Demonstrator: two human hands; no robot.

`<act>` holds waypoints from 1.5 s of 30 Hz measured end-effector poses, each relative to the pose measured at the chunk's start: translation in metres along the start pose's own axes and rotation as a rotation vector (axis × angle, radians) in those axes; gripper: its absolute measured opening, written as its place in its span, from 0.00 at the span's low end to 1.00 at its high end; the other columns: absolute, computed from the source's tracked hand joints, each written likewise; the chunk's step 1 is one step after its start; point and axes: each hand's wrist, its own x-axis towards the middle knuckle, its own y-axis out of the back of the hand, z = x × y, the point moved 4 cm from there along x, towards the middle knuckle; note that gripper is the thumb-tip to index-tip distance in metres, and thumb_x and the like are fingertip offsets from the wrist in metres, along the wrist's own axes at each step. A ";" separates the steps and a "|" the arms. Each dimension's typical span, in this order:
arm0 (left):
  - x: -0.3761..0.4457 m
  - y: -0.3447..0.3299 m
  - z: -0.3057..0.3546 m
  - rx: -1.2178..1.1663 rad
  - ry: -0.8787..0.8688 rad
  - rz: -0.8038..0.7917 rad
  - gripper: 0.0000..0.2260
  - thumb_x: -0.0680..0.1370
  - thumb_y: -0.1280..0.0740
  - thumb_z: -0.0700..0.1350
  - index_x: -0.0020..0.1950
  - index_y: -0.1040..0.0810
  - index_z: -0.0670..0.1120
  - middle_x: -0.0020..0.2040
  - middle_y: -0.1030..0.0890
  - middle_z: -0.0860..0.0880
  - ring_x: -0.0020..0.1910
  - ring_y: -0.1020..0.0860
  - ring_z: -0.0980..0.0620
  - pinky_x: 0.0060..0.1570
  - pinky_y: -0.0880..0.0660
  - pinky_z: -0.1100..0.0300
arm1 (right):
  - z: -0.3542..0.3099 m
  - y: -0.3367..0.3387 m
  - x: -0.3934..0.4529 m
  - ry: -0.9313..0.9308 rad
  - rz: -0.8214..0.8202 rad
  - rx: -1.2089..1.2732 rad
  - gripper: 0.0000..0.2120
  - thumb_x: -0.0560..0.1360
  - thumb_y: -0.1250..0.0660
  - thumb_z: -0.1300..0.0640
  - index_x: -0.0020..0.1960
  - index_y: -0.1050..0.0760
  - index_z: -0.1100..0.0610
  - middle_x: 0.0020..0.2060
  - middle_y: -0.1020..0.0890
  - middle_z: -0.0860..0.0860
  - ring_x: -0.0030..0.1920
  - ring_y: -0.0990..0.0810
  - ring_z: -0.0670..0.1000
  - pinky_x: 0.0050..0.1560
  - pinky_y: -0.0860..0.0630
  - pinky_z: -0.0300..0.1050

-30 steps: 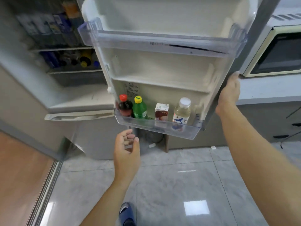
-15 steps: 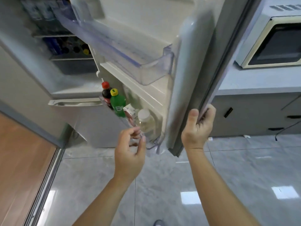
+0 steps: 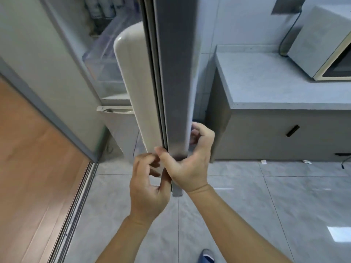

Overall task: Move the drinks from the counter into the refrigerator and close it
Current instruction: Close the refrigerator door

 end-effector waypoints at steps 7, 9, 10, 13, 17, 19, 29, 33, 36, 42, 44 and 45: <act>0.027 0.085 -0.064 -0.054 0.107 0.047 0.20 0.72 0.32 0.44 0.62 0.31 0.55 0.53 0.30 0.62 0.50 0.23 0.56 0.38 0.24 0.66 | -0.048 -0.102 -0.018 -0.021 -0.035 -0.003 0.35 0.65 0.21 0.50 0.65 0.32 0.60 0.56 0.29 0.51 0.56 0.27 0.50 0.55 0.27 0.40; 0.038 0.105 -0.084 -0.076 0.158 0.066 0.21 0.73 0.31 0.46 0.62 0.33 0.59 0.55 0.28 0.61 0.51 0.23 0.57 0.38 0.24 0.67 | -0.056 -0.126 -0.017 -0.021 -0.085 0.011 0.32 0.68 0.23 0.51 0.65 0.32 0.60 0.56 0.29 0.53 0.56 0.26 0.51 0.56 0.26 0.42; 0.044 0.114 -0.094 -0.089 0.193 0.081 0.21 0.73 0.29 0.47 0.63 0.32 0.59 0.56 0.27 0.58 0.51 0.23 0.57 0.38 0.23 0.66 | -0.058 -0.138 -0.015 -0.023 -0.113 0.005 0.31 0.69 0.24 0.50 0.65 0.32 0.60 0.56 0.28 0.53 0.55 0.26 0.52 0.56 0.25 0.44; 0.062 0.137 -0.123 -0.082 0.279 0.127 0.21 0.74 0.27 0.45 0.64 0.30 0.52 0.58 0.26 0.51 0.51 0.23 0.59 0.41 0.22 0.65 | -0.064 -0.167 0.000 -0.020 -0.165 -0.019 0.28 0.71 0.26 0.50 0.64 0.31 0.59 0.56 0.27 0.52 0.53 0.25 0.50 0.53 0.25 0.45; 0.095 0.159 -0.159 -0.012 0.325 0.178 0.20 0.75 0.26 0.43 0.64 0.28 0.44 0.57 0.25 0.48 0.51 0.22 0.54 0.42 0.27 0.75 | -0.061 -0.204 0.032 0.001 -0.205 -0.023 0.25 0.72 0.28 0.48 0.64 0.30 0.56 0.54 0.26 0.51 0.50 0.25 0.49 0.50 0.25 0.43; 0.114 0.171 -0.180 0.033 0.338 0.190 0.19 0.75 0.27 0.43 0.64 0.27 0.44 0.56 0.24 0.48 0.51 0.21 0.52 0.44 0.29 0.76 | -0.053 -0.222 0.052 0.000 -0.220 -0.028 0.24 0.72 0.27 0.49 0.64 0.30 0.55 0.53 0.25 0.51 0.49 0.25 0.49 0.49 0.24 0.45; 0.226 0.199 -0.293 0.101 0.476 0.227 0.15 0.77 0.31 0.47 0.62 0.30 0.57 0.56 0.22 0.55 0.51 0.21 0.56 0.56 0.22 0.48 | 0.016 -0.299 0.162 -0.008 -0.202 -0.138 0.14 0.72 0.26 0.53 0.53 0.26 0.53 0.45 0.20 0.50 0.46 0.21 0.53 0.46 0.23 0.55; 0.269 0.194 -0.314 0.176 0.478 0.209 0.20 0.77 0.32 0.51 0.67 0.32 0.57 0.62 0.24 0.55 0.55 0.22 0.57 0.57 0.23 0.53 | 0.039 -0.320 0.189 -0.006 -0.240 -0.190 0.15 0.73 0.28 0.52 0.57 0.27 0.54 0.48 0.23 0.45 0.49 0.25 0.47 0.50 0.26 0.43; 0.299 0.184 -0.324 0.183 0.489 0.175 0.26 0.77 0.31 0.49 0.72 0.35 0.51 0.68 0.28 0.50 0.64 0.24 0.51 0.65 0.27 0.49 | 0.052 -0.328 0.205 0.001 -0.235 -0.231 0.16 0.74 0.28 0.54 0.59 0.27 0.54 0.54 0.25 0.48 0.54 0.26 0.47 0.52 0.30 0.39; 0.365 0.155 -0.338 0.218 0.380 -0.032 0.28 0.77 0.31 0.45 0.75 0.38 0.50 0.71 0.34 0.45 0.65 0.27 0.43 0.66 0.29 0.48 | 0.062 -0.342 0.238 0.030 -0.222 -0.412 0.25 0.73 0.27 0.56 0.68 0.28 0.58 0.63 0.29 0.56 0.64 0.30 0.57 0.62 0.36 0.40; 0.386 0.145 -0.343 0.243 0.325 -0.110 0.31 0.77 0.30 0.44 0.76 0.40 0.50 0.73 0.36 0.45 0.67 0.28 0.43 0.66 0.32 0.55 | 0.068 -0.349 0.247 -0.011 -0.265 -0.484 0.29 0.73 0.27 0.54 0.71 0.32 0.55 0.65 0.32 0.55 0.65 0.32 0.57 0.58 0.37 0.41; 0.395 0.140 -0.346 0.264 0.315 -0.154 0.33 0.76 0.30 0.44 0.77 0.41 0.50 0.74 0.37 0.46 0.68 0.29 0.45 0.65 0.35 0.60 | 0.069 -0.352 0.251 -0.030 -0.286 -0.515 0.30 0.73 0.27 0.54 0.72 0.33 0.53 0.66 0.34 0.54 0.65 0.33 0.57 0.56 0.36 0.41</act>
